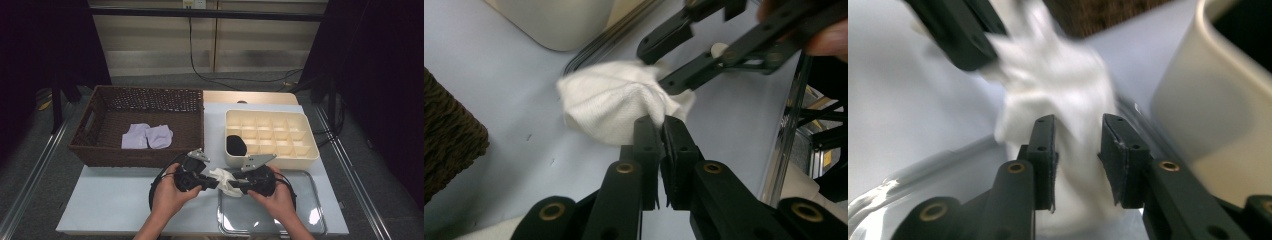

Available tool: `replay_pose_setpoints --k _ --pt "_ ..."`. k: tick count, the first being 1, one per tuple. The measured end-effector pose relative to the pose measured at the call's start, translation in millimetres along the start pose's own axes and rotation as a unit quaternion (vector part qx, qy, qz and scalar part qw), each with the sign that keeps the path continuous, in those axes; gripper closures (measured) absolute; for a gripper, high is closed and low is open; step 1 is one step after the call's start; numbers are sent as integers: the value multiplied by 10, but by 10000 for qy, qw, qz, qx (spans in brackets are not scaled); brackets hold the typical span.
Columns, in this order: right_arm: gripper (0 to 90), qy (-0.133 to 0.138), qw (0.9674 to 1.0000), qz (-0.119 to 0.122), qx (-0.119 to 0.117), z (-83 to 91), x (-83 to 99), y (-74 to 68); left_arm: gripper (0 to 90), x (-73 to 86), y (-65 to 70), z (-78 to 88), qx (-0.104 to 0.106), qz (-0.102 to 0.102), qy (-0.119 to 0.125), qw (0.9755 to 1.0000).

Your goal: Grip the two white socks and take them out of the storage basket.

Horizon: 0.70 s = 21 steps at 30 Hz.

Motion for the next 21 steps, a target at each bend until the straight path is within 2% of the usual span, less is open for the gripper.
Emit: replay_pose_setpoints --k 2,4,5,6,7,11,14,15,17,19,20,21 --pt "694 -140 9999 -88 5 -70 66 18 863 -6 8 12 1 6 34 10000" --pt "699 -98 9995 -200 -235 -110 102 5 864 -18 17 25 10 10 126 9999" --pt "699 -109 9995 -205 -226 -116 110 -3 863 -22 18 39 54 -11 128 9999" --pt "700 -127 9994 -222 -232 -112 111 -12 864 -29 23 46 9 -21 153 9999" --pt "703 -118 9993 -220 -295 -111 105 -22 864 -35 23 51 80 -24 215 9997" --pt "713 -182 9981 -131 -567 -100 93 -105 864 -52 36 55 68 -68 294 9995" --pt "734 -189 9967 -44 -793 -98 91 -162 862 -59 26 56 42 -106 378 9992" --pt "755 -224 9962 -78 -844 -94 87 -177 858 -60 22 53 5 -136 415 9990" --pt "767 -231 9934 -143 -1115 -99 84 -203 856 -59 3 24 -20 -144 457 9988" --pt "768 -247 9930 -119 -1147 -100 85 -217 840 -57 -9 14 -59 -163 458 9988" --pt "778 -274 9922 -50 -1211 -96 88 -223 822 -52 -50 -25 -186 -208 510 9983" --pt "780 -291 9907 -117 -1321 -92 91 -235 820 -45 -66 -50 -201 -218 464 9985"
Point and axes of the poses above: each handheld gripper's, and its own axes: z roughly backward along the jaws, x roughly out of its underside, y roughly to its right, the point moved 3 cm from there along -z, roughly forward along the jaws, and after that the axes turned 15 degrees about x, right-handed, at the moved point
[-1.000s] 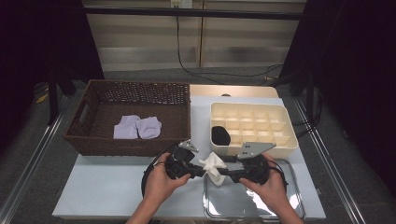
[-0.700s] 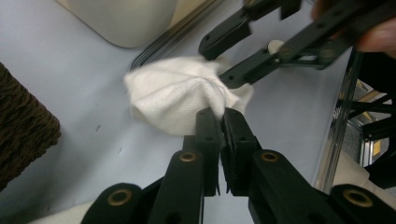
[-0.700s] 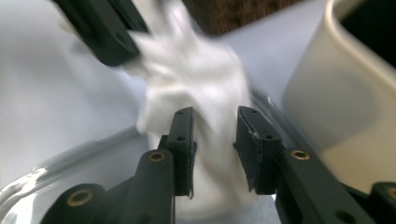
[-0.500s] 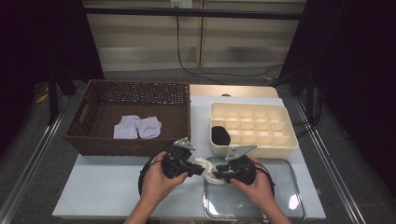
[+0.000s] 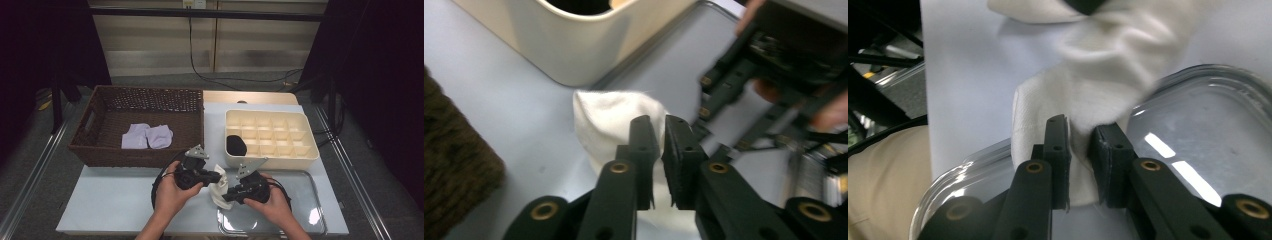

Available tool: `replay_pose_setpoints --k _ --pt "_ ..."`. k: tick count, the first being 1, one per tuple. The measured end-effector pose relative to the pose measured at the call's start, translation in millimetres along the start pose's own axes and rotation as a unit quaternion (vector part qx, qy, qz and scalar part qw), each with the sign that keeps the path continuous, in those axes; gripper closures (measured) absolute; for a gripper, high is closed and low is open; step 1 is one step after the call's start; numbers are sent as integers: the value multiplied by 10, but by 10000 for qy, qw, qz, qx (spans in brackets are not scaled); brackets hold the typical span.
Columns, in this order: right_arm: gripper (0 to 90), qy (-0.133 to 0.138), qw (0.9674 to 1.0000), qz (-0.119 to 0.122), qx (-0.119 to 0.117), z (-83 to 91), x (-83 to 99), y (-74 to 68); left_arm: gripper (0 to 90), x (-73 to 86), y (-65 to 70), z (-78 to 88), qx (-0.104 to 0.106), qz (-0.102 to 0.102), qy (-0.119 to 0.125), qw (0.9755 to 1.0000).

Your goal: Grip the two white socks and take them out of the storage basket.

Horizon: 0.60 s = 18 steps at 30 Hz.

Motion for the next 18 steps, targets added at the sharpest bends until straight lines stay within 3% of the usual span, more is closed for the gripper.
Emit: replay_pose_setpoints --k 4,6,7,10,13,16,18 --pt "761 -82 9999 -61 -75 25 17 -12 719 45 -60 -98 -152 -16 -129 9998" --pt "716 -54 9999 -76 104 53 32 14 582 58 -91 -96 -302 48 -168 9994" --pt "708 -70 9997 -84 235 77 44 39 566 57 -93 -76 -347 95 -171 9992" --pt "647 13 9985 -412 366 132 84 138 522 43 -75 -26 -389 27 -129 9992" --pt "643 53 9963 -691 504 203 110 234 495 39 -74 16 -406 49 -108 9991" --pt "643 85 9940 -558 934 285 85 282 495 60 -92 50 -472 86 -171 9987" --pt "651 99 9936 -626 937 319 62 289 491 75 -110 73 -505 132 -200 9984"
Point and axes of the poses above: each handheld gripper's, and its own axes: z roughly backward along the jaws, x roughly out of its underside, y roughly to its right, the point moved 3 cm from there along -z, roughly forward along the jaws, and after that the axes turned 15 degrees about x, right-handed, at the moved point
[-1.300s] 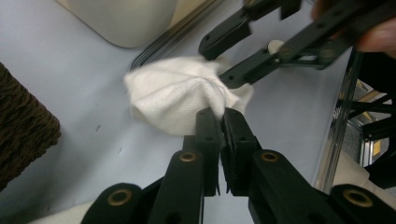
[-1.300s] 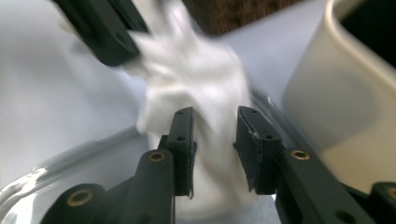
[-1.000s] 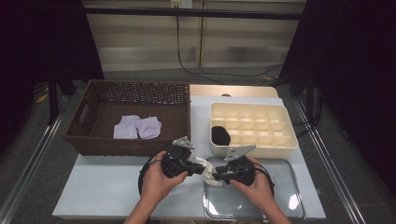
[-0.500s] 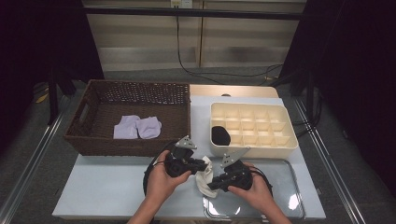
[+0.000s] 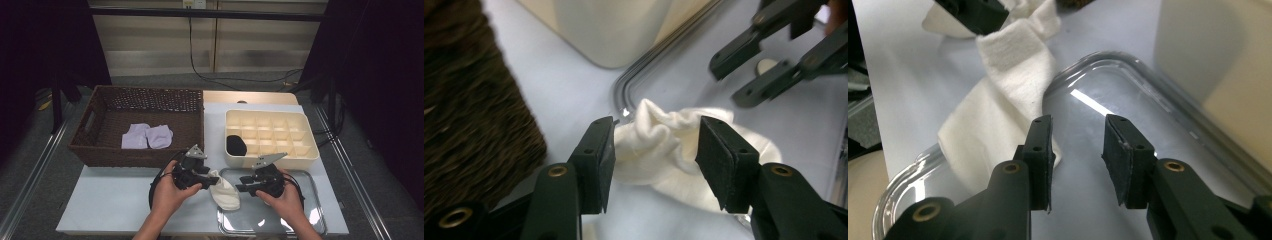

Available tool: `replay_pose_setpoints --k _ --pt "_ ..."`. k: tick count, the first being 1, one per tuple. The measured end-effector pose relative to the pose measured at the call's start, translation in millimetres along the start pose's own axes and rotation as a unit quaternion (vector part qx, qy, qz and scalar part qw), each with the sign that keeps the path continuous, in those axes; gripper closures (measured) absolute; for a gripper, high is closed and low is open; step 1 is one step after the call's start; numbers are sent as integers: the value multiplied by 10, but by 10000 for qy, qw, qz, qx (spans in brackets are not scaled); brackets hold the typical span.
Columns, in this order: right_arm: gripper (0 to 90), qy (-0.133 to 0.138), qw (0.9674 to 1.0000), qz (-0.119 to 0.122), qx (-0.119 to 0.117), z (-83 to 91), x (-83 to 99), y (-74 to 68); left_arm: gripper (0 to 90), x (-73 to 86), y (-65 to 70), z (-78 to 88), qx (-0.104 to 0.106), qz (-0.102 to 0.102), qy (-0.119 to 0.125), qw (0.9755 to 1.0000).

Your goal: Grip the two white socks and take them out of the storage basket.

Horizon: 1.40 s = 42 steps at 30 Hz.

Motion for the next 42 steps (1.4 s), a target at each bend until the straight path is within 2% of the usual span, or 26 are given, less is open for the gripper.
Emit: replay_pose_setpoints --k 2,6,7,10,12,14,16,18,20,21,23,27,31,34,36,38,42 --pt "652 87 9999 -11 -125 14 -20 -23 491 12 -23 22 -47 14 -11 10000" --pt "637 163 9996 87 -233 21 -24 -126 502 22 -37 32 -108 -9 6 9999" --pt "635 172 9995 109 -236 23 -18 -150 502 22 -44 49 -178 -51 -27 9998" --pt "643 116 9996 181 -205 3 19 -187 501 16 -53 67 -138 -19 68 9999" --pt "667 36 9998 174 -83 -44 52 -160 502 12 -53 87 -133 2 152 9998" --pt "691 59 10000 49 -49 -79 75 -114 496 7 -48 113 -89 12 161 9998" --pt "702 12 9999 -25 132 -97 89 -50 493 3 -40 123 -77 12 149 9999" --pt "702 3 9997 -130 187 -114 91 5 490 7 -45 119 -67 5 147 9999" --pt "702 -8 9995 -33 328 -116 81 42 491 27 -57 90 -49 23 30 10000" --pt "702 23 9994 -51 347 -107 74 44 492 39 -66 68 -84 27 3 10000" --pt "702 148 9996 -85 217 -69 47 18 505 68 -82 24 -58 56 -105 9999" --pt "702 288 9996 57 56 -17 -26 -115 536 88 -77 -26 -54 10 -206 9998" --pt "700 343 9989 273 -190 -97 -88 -294 545 85 -78 -14 -59 -21 -247 9997" --pt "716 117 9980 608 -151 -191 -43 -390 554 96 -75 -29 -72 32 -186 9998" --pt "782 -41 9972 739 -130 -225 26 -392 548 99 -76 -29 -72 27 -151 9999" --pt "857 -73 9973 703 -223 -194 59 -359 532 110 -89 -15 -40 63 -122 9999" --pt "870 -292 9957 859 -177 -111 111 -274 534 105 -93 4 -66 78 -95 9999"
Point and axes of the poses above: each handheld gripper's, and its own axes: z roughly backward along the jaws, x roughly out of its underside, y roughly to its right, the point moved 3 cm from there along -z, roughly forward along the jaws, and after that the axes turned 15 degrees about x, right-handed, at the moved point
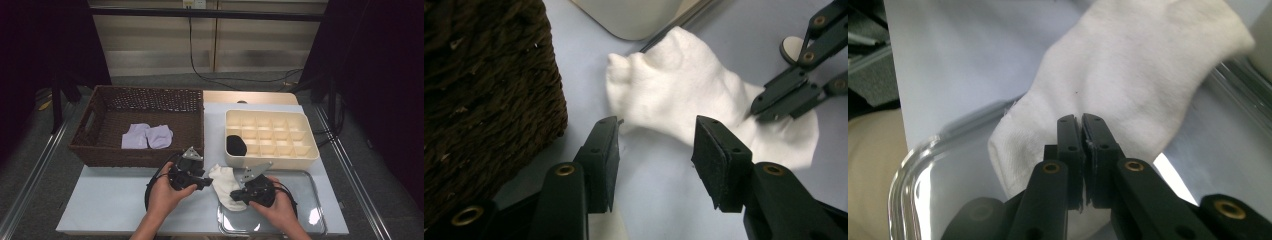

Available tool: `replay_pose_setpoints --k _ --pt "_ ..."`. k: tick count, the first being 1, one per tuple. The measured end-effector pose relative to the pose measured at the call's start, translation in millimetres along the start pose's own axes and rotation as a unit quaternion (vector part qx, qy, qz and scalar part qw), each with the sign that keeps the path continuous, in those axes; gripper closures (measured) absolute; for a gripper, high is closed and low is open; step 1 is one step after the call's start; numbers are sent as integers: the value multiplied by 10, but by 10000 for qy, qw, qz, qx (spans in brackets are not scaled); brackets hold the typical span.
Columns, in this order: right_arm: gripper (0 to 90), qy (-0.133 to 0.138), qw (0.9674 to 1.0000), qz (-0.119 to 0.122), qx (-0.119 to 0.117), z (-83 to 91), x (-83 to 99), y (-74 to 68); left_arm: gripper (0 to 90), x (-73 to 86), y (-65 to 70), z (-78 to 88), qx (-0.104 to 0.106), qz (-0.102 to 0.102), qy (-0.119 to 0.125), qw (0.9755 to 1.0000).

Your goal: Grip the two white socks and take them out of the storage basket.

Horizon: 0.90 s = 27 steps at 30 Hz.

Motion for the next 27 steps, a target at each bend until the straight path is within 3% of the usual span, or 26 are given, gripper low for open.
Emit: replay_pose_setpoints --k 6,9,11,12,16,17,20,24,27 --pt "870 -114 9995 136 250 121 132 226 525 -3 2 -12 41 -8 -34 10000" --pt "853 -117 9988 -24 477 187 199 367 522 3 -3 -16 51 15 -49 10000" --pt "758 -37 9981 -160 597 220 205 434 514 6 -6 -17 61 12 -76 10000" --pt "757 16 9975 -275 656 235 188 447 514 5 -8 -18 54 4 -88 9999" --pt "689 340 9961 -493 645 190 25 435 509 -2 -1 -10 16 9 -31 10000" --pt "671 382 9952 -510 748 157 -22 436 509 -2 1 -7 16 -9 -37 10000" --pt "679 483 9940 -654 732 40 -152 421 507 -5 2 14 16 -20 -13 10000" --pt "706 465 9936 -790 665 -133 -271 391 509 7 -7 50 -18 18 14 10000" --pt "725 424 9951 -776 434 -242 -301 340 507 26 -21 80 -19 53 43 10000"
Point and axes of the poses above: each handheld gripper's, and its own axes: z roughly backward along the jaws, x roughly out of its underside, y roughly to its right, the point moved 3 cm from there along -z, roughly forward along the jaws, and after that the axes turned 15 degrees about x, right-handed, at the moved point
